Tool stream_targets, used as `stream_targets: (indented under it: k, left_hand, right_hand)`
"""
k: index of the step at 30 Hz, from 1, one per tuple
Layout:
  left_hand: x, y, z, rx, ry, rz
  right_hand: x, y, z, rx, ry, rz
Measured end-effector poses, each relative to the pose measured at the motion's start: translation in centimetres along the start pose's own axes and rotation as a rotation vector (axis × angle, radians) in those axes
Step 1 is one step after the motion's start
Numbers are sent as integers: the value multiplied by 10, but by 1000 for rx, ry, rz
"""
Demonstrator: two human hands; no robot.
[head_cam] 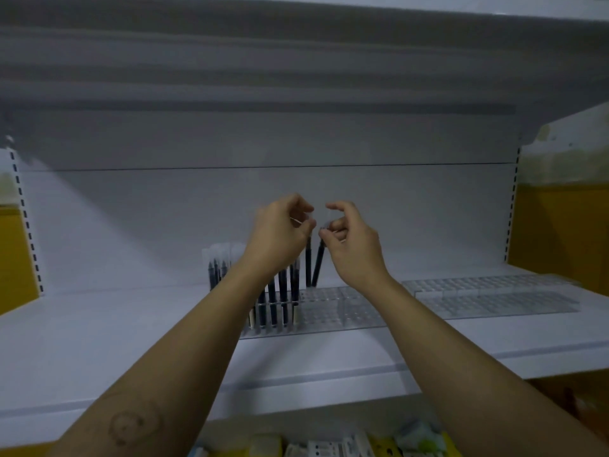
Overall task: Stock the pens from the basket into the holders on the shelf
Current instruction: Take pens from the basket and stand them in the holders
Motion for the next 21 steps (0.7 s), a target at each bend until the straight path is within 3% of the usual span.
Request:
stream_targets:
  k: [11, 21]
  left_hand:
    - [15, 0, 3, -12, 25, -19]
    - [13, -15, -2, 136, -41, 220]
  right_hand:
    - [-21, -12, 4, 97, -21, -73]
    - [-30, -19, -23, 472, -89, -393]
Point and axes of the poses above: each hand's wrist, its own z-axis towards the middle knuckle, its own y-axis out of the back of the hand, x = y × z, the point moved 4 cm from there along z, towards the middle knuckle, and after that the axes turned 9 degrees about z, right-handed, at the moved point
